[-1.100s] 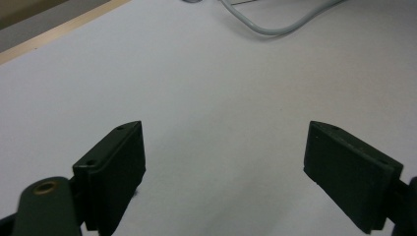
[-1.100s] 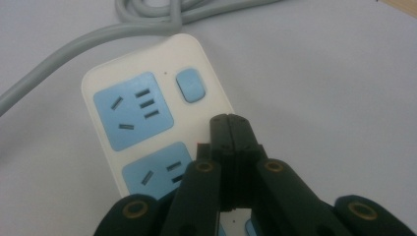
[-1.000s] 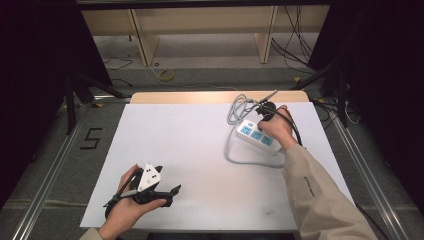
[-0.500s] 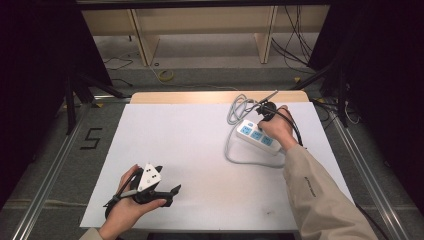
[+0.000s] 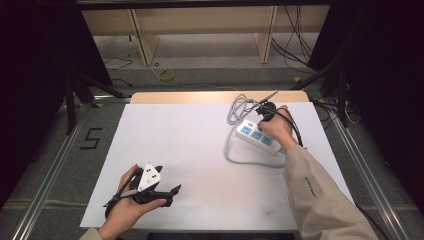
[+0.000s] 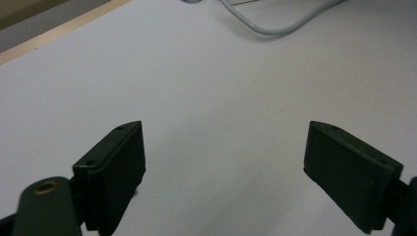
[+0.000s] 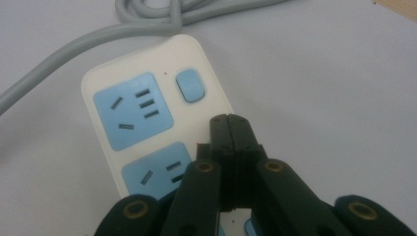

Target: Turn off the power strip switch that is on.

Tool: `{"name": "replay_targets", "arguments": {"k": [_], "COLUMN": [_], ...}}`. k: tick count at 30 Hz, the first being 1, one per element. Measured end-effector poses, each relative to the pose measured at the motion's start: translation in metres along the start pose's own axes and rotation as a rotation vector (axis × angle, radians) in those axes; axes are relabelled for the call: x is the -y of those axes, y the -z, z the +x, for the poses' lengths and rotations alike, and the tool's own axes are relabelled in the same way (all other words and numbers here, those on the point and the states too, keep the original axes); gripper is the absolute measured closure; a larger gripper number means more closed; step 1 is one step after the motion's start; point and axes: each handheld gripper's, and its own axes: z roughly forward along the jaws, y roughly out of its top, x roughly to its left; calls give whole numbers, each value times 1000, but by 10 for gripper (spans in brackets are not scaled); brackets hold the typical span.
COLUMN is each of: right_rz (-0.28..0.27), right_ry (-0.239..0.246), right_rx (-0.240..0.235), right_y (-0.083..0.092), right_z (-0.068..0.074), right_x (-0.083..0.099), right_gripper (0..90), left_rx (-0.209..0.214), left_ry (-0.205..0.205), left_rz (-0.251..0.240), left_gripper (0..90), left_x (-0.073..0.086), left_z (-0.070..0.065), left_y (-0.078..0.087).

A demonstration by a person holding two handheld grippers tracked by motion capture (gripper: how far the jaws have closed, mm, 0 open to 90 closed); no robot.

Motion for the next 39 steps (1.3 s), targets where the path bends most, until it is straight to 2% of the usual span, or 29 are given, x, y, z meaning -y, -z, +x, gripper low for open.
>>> {"name": "replay_targets", "arguments": {"k": [39], "right_rz": [-13], "right_ry": [-7], "right_rx": [3], "right_y": [2], "right_z": [-1], "right_x": [-1], "right_gripper": [900], "left_rx": [-1], "left_ry": [0], "left_rz": [0], "left_gripper": [155], "left_x": [0], "left_z": [0], "left_y": [0]}}
